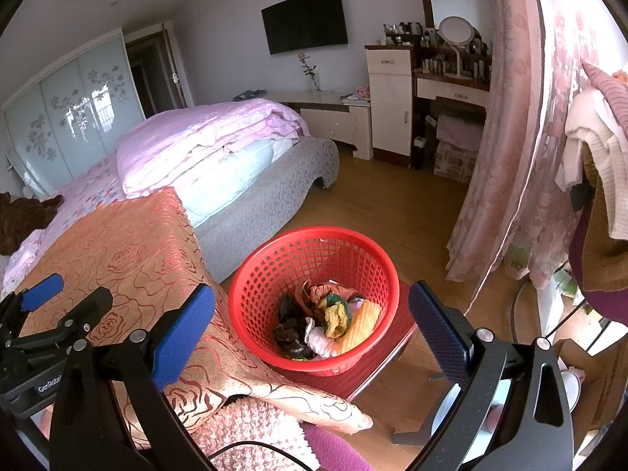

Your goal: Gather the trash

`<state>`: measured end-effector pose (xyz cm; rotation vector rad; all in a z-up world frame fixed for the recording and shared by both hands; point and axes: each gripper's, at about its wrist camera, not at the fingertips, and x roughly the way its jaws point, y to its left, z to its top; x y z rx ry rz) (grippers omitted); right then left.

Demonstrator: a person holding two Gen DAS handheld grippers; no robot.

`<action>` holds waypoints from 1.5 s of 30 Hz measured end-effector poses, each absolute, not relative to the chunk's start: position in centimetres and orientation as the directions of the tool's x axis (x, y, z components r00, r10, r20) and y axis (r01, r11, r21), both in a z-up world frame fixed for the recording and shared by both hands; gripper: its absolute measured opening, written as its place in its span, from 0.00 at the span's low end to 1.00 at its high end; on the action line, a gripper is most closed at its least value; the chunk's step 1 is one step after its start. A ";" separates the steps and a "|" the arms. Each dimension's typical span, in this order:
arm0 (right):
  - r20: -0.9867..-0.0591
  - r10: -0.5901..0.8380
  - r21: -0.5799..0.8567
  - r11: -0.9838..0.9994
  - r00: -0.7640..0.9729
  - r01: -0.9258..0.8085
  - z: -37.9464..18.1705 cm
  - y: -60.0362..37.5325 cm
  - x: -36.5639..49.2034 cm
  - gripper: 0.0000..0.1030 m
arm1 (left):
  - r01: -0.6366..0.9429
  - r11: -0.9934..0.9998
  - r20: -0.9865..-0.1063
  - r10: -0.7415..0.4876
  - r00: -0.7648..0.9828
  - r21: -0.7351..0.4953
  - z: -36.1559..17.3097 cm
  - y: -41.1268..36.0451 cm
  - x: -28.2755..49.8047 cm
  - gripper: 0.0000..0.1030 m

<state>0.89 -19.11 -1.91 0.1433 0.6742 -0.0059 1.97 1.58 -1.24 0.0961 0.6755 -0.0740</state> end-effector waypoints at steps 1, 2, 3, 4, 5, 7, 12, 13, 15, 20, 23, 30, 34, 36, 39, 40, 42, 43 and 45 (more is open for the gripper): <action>-0.623 0.041 0.130 0.990 0.781 0.052 -1.9 -19.1 0.9 0.93 | 0.099 0.993 -0.627 -0.037 0.778 0.065 -1.3 1.6 2.0 0.86; -0.623 0.041 0.130 0.990 0.781 0.052 -1.9 -19.1 0.9 0.93 | 0.099 0.993 -0.628 -0.036 0.777 0.065 -1.3 1.6 2.0 0.86; -0.623 0.041 0.131 0.990 0.781 0.052 -1.9 -19.1 0.9 0.93 | 0.099 0.993 -0.628 -0.038 0.777 0.063 -1.2 1.6 2.0 0.86; -0.624 0.041 0.131 0.990 0.780 0.053 -1.9 -19.1 0.9 0.93 | 0.100 0.993 -0.629 -0.039 0.777 0.061 -1.3 1.6 2.0 0.86; -0.624 0.041 0.132 0.990 0.780 0.053 -1.9 -19.1 0.9 0.93 | 0.100 0.993 -0.629 -0.039 0.776 0.061 -1.4 1.6 1.9 0.86; -0.625 0.042 0.132 0.990 0.780 0.052 -1.9 -19.1 0.9 0.93 | 0.101 0.993 -0.629 -0.040 0.776 0.061 -1.4 1.7 1.9 0.86; -0.624 0.043 0.133 0.990 0.780 0.052 -1.8 -19.2 1.0 0.93 | 0.104 0.993 -0.631 -0.041 0.774 0.063 -1.7 1.6 1.8 0.86; -0.624 0.042 0.132 0.990 0.780 0.053 -1.7 -19.2 1.0 0.93 | 0.104 0.993 -0.631 -0.041 0.774 0.063 -1.7 1.6 1.8 0.86; -0.625 0.043 0.133 0.990 0.780 0.052 -1.7 -19.3 1.0 0.93 | 0.103 0.993 -0.631 -0.040 0.775 0.063 -1.7 1.6 1.8 0.86; -0.626 0.043 0.133 0.990 0.779 0.052 -1.7 -19.3 1.1 0.93 | 0.106 0.992 -0.632 -0.043 0.774 0.063 -1.8 1.6 1.7 0.86; -0.627 0.043 0.134 0.990 0.778 0.052 -1.6 -19.3 1.1 0.93 | 0.111 0.992 -0.636 -0.047 0.771 0.061 -2.0 1.5 1.7 0.86; -0.627 0.044 0.135 0.989 0.778 0.053 -1.5 -19.4 1.1 0.93 | 0.122 0.991 -0.641 -0.060 0.765 0.053 -2.1 1.4 1.8 0.86; -0.628 0.043 0.134 0.989 0.777 0.054 -1.5 -19.4 1.2 0.93 | 0.128 0.990 -0.641 -0.063 0.765 0.054 -2.1 1.4 1.7 0.86; -0.629 0.042 0.135 0.989 0.776 0.055 -1.6 -19.4 1.1 0.93 | 0.131 0.990 -0.638 -0.068 0.767 0.051 -2.1 1.4 1.6 0.86; -0.630 0.041 0.134 0.989 0.775 0.056 -1.6 -19.5 1.2 0.93 | 0.143 0.989 -0.632 -0.082 0.771 0.045 -2.0 1.3 1.4 0.86; -0.631 0.040 0.134 0.989 0.775 0.059 -1.7 -19.4 1.1 0.93 | 0.148 0.988 -0.629 -0.088 0.772 0.044 -2.0 1.3 1.3 0.86; -0.634 0.037 0.133 0.989 0.773 0.062 -1.8 -19.3 0.9 0.93 | 0.149 0.988 -0.629 -0.088 0.772 0.044 -2.0 1.3 1.3 0.86; -0.635 0.035 0.132 0.989 0.771 0.064 -1.9 -19.2 0.8 0.93 | 0.150 0.988 -0.633 -0.091 0.769 0.040 -2.1 1.4 1.3 0.86; -0.640 0.031 0.128 0.989 0.768 0.067 -2.2 -18.9 0.4 0.93 | 0.143 0.989 -0.643 -0.093 0.760 0.026 -2.0 1.6 1.4 0.86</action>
